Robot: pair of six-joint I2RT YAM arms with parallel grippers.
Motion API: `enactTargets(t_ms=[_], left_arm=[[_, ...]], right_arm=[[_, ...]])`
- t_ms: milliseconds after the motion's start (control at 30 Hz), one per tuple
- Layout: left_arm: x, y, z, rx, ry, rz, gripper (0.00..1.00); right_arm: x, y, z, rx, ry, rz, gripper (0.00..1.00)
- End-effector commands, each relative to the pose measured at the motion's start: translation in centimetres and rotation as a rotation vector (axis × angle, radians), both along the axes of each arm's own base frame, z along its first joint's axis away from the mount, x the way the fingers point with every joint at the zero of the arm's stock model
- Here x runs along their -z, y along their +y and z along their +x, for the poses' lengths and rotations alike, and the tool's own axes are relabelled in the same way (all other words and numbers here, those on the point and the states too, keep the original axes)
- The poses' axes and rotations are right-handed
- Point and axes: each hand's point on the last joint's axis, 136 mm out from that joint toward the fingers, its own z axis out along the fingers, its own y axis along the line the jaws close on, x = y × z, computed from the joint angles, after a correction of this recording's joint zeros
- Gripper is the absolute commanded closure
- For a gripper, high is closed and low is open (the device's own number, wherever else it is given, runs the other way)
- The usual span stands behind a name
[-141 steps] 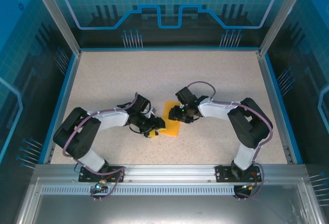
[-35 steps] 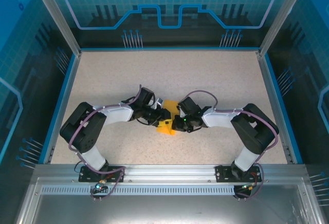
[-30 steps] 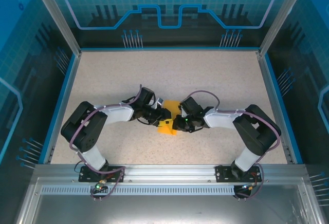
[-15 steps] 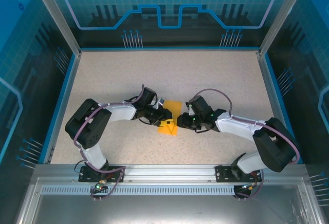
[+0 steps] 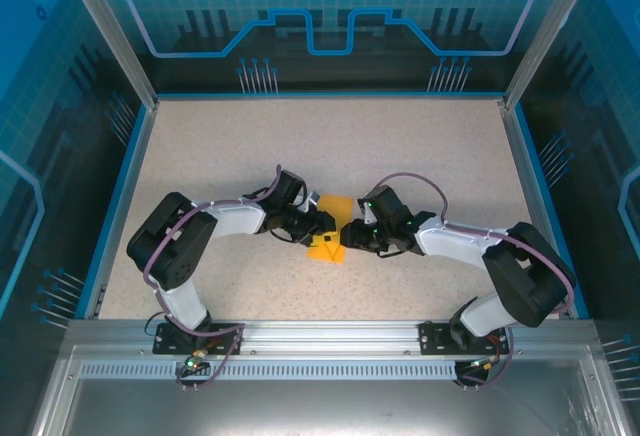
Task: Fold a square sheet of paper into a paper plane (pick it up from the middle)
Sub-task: Fold the triangle a second time at the center of the table.
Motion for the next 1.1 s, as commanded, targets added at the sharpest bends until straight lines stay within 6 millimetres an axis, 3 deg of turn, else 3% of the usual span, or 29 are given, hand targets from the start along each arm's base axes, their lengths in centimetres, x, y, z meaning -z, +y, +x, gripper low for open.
enactTargets(t_ms=[0, 233, 500, 800, 1067], left_arm=[[0.1, -0.3, 0.2, 0.006, -0.013, 0.005, 0.68], [0.1, -0.3, 0.2, 0.006, -0.015, 0.009, 0.79], [0.1, -0.1, 0.0, 0.006, -0.013, 0.015, 0.82], [0.0, 0.0, -0.1, 0.006, -0.020, 0.017, 0.84], [-0.6, -0.3, 0.3, 0.023, -0.043, 0.008, 0.84]], right_arm=[[0.0, 0.3, 0.6, -0.008, -0.007, 0.015, 0.63], [0.3, 1.3, 1.0, -0.020, 0.003, 0.055, 0.66], [0.6, 2.0, 1.6, -0.022, 0.011, 0.106, 0.68], [1.4, 1.4, 2.0, 0.000, 0.015, 0.062, 0.84], [2.6, 0.6, 2.2, -0.004, 0.025, -0.014, 0.88]])
